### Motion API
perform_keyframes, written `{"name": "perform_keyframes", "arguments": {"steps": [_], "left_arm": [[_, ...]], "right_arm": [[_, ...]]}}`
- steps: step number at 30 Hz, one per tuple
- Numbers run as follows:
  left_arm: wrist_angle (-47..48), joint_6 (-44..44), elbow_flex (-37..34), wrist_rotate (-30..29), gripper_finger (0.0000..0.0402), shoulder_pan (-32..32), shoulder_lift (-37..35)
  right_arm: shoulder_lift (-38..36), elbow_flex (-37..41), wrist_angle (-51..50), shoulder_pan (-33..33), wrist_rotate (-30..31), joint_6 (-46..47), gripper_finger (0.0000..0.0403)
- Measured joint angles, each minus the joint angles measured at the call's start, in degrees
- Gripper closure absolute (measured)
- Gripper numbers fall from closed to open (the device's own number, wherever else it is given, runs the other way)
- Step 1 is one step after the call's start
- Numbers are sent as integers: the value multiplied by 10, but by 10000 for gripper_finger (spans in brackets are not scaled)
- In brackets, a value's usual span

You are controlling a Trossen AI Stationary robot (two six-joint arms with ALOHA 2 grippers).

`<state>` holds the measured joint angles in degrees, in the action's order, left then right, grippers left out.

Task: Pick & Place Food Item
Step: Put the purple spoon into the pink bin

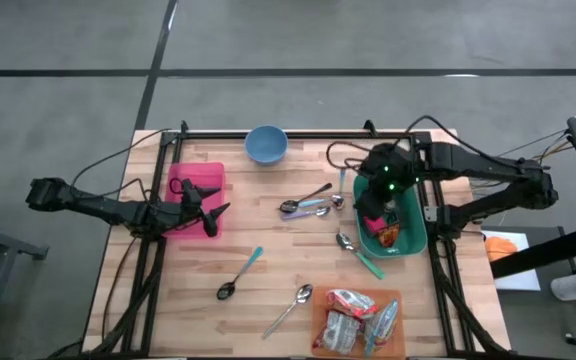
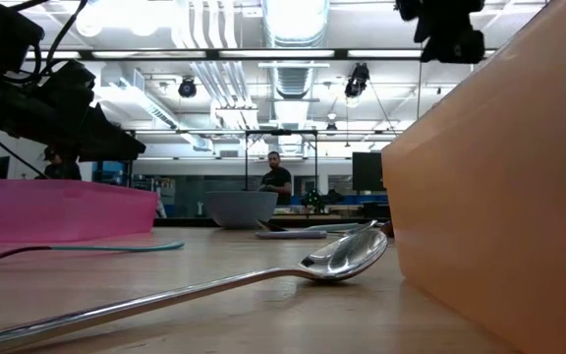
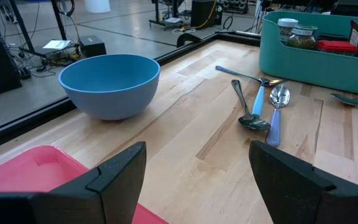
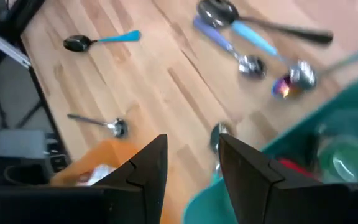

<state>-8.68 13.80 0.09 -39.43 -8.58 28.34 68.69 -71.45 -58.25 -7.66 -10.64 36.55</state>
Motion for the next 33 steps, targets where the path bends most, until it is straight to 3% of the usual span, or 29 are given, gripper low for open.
{"name": "perform_keyframes", "arguments": {"steps": [7, 11, 15, 21, 26, 33], "left_arm": [[0, 0, 0, 0, 116, 0, 0], [0, 0, 0, 0, 116, 0, 0], [0, 0, 0, 0, 116, 0, 0], [0, 0, 0, 0, 116, 0, 0], [0, 0, 0, 0, 116, 0, 0], [0, 0, 0, 0, 116, 0, 0]], "right_arm": [[13, 11, 30, 68, 148, -109, 261], [39, 15, 43, 84, 194, -145, 261], [69, 15, 56, 87, 201, -172, 261], [96, 27, 138, 97, 202, -305, 261], [79, 75, 260, 102, 209, -344, 261], [44, 204, 481, 104, 212, -463, 261]]}}
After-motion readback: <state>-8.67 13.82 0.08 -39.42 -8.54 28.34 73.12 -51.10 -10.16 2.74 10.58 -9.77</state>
